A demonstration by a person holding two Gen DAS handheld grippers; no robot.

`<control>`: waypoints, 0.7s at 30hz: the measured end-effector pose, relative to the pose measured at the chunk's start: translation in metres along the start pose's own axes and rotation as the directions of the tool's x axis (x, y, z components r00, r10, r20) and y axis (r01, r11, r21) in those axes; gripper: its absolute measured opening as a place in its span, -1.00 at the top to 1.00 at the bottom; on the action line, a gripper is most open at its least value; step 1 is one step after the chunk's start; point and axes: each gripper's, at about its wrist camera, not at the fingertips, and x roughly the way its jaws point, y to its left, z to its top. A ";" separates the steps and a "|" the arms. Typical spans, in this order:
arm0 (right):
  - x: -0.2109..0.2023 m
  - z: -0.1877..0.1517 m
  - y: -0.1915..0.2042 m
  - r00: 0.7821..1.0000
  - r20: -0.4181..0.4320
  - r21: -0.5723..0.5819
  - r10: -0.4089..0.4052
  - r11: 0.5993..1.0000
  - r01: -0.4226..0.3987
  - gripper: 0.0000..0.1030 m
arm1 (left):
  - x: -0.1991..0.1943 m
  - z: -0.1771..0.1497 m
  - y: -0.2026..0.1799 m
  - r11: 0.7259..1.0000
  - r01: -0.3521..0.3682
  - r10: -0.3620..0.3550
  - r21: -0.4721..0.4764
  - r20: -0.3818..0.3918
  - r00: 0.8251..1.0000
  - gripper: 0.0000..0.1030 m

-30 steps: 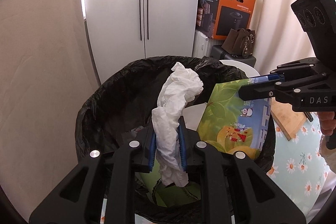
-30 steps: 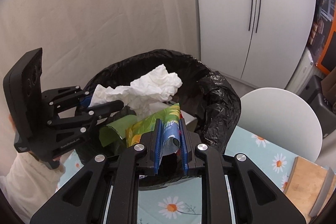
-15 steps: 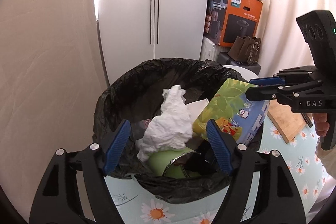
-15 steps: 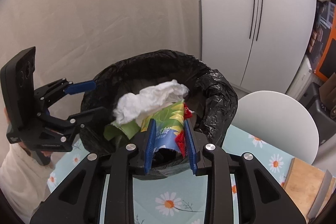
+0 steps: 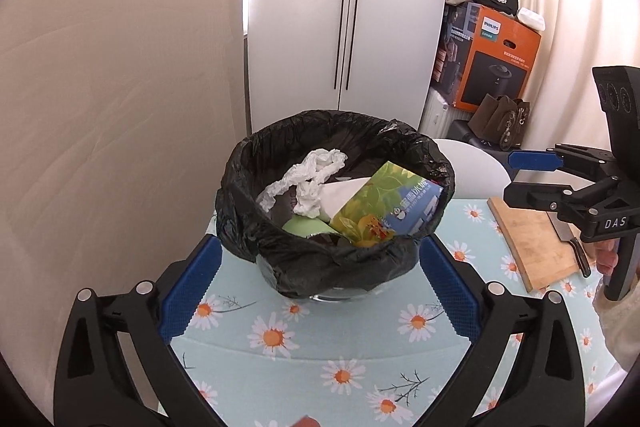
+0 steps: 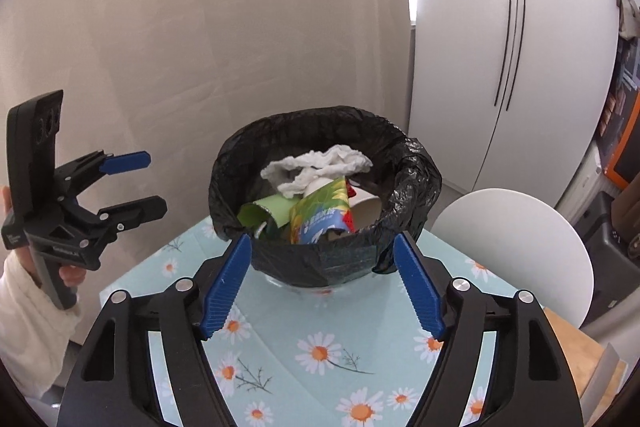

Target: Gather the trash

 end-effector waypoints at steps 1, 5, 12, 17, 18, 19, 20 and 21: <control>-0.005 -0.004 0.000 1.000 0.004 -0.006 0.005 1.000 -0.005 -0.49 | -0.004 -0.003 -0.004 1.000 -0.012 0.012 -0.004 -0.003 1.000 -0.88; -0.027 -0.021 0.000 0.999 0.031 -0.025 -0.017 1.000 0.017 -0.72 | -0.020 -0.017 -0.018 0.999 -0.046 0.045 -0.027 -0.010 0.999 -0.88; -0.057 -0.051 -0.002 0.998 0.041 -0.006 -0.039 0.999 0.039 -0.84 | -0.045 -0.044 -0.048 0.998 -0.044 0.044 -0.044 0.003 0.999 -0.88; -0.082 -0.072 0.002 0.999 0.050 -0.017 -0.021 1.000 0.022 -0.84 | -0.061 -0.060 -0.072 0.998 -0.056 0.056 -0.043 0.019 0.998 -0.88; -0.086 -0.075 0.002 0.998 0.050 -0.019 -0.022 1.000 0.023 -0.84 | -0.064 -0.063 -0.077 0.997 -0.060 0.061 -0.045 0.025 0.998 -0.88; -0.089 -0.078 0.002 0.999 0.049 -0.017 -0.020 1.000 0.020 -0.84 | -0.067 -0.066 -0.080 0.997 -0.065 0.066 -0.047 0.029 0.997 -0.88; -0.093 -0.082 0.002 0.999 0.049 -0.016 -0.019 1.000 0.020 -0.84 | -0.070 -0.068 -0.084 0.997 -0.067 0.069 -0.047 0.032 0.997 -0.88; -0.097 -0.084 0.001 0.998 0.051 -0.016 -0.023 1.000 0.024 -0.84 | -0.073 -0.070 -0.087 0.996 -0.073 0.074 -0.045 0.036 0.997 -0.88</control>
